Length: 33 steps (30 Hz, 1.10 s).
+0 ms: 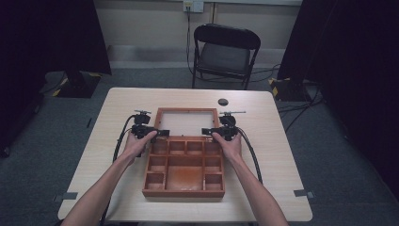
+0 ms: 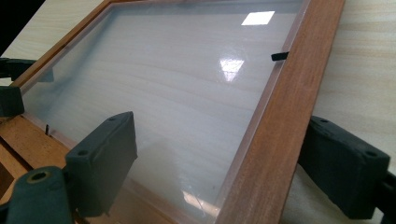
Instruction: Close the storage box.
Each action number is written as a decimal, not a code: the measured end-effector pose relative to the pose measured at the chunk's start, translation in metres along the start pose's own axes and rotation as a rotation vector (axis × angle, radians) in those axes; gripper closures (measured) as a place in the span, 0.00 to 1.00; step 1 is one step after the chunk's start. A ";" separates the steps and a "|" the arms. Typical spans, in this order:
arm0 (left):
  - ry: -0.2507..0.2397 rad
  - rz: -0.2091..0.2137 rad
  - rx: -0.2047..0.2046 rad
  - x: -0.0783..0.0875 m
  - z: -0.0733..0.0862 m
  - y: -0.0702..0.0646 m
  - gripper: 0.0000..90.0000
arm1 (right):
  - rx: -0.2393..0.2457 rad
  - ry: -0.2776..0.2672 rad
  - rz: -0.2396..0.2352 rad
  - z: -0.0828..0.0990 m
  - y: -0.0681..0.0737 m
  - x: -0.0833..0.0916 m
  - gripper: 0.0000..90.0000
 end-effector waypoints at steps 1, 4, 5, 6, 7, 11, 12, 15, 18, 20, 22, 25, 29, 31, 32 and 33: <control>0.000 -0.008 0.004 0.000 0.000 -0.001 0.12 | 0.003 -0.004 0.007 0.000 0.000 0.001 0.15; -0.003 -0.013 -0.016 0.001 -0.002 -0.001 0.12 | 0.016 -0.011 0.011 -0.002 0.001 0.002 0.15; -0.003 -0.010 -0.025 0.001 -0.002 -0.002 0.12 | 0.024 -0.016 0.017 -0.003 0.002 0.003 0.15; -0.007 0.003 -0.023 0.001 -0.003 -0.003 0.13 | 0.036 -0.020 0.026 -0.004 0.002 0.004 0.15; -0.015 0.012 -0.016 0.001 -0.003 -0.003 0.15 | 0.047 -0.025 0.029 -0.005 0.002 0.005 0.15; -0.014 0.001 -0.035 0.002 -0.004 -0.004 0.16 | 0.069 -0.027 0.040 -0.006 0.003 0.007 0.16; -0.014 0.001 -0.035 0.002 -0.004 -0.004 0.16 | 0.069 -0.027 0.040 -0.006 0.003 0.007 0.16; -0.022 -0.015 -0.053 0.004 -0.006 -0.006 0.17 | 0.054 -0.034 0.043 -0.008 0.002 0.012 0.22; -0.033 -0.027 -0.059 0.007 -0.009 -0.006 0.22 | 0.052 -0.052 0.037 -0.011 0.002 0.015 0.23; -0.050 -0.036 -0.075 0.012 -0.012 -0.006 0.27 | 0.062 -0.077 0.030 -0.015 0.004 0.019 0.24; -0.061 -0.031 -0.077 0.015 -0.014 -0.006 0.30 | 0.061 -0.089 0.030 -0.017 0.005 0.021 0.24; -0.065 -0.034 -0.082 0.017 -0.015 -0.007 0.30 | 0.055 -0.098 0.029 -0.019 0.006 0.024 0.25; -0.080 -0.027 -0.092 0.022 -0.019 -0.012 0.30 | 0.061 -0.118 0.023 -0.022 0.007 0.031 0.28; -0.088 -0.024 -0.101 0.025 -0.020 -0.013 0.33 | 0.052 -0.140 0.010 -0.024 0.008 0.038 0.32; -0.100 -0.020 -0.103 0.029 -0.022 -0.015 0.33 | 0.051 -0.146 0.004 -0.025 0.009 0.040 0.33; -0.100 -0.020 -0.103 0.029 -0.022 -0.015 0.33 | 0.051 -0.146 0.004 -0.025 0.009 0.040 0.33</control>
Point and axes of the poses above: each handheld gripper's, and its own axes: x roughly backward along the jaws, z roughly out of its underside, y roughly to its left, the point moved 10 cm from there along -x, roughly forward along the jaws, and after that the axes turned 5 degrees about z, right-handed, at the moved point
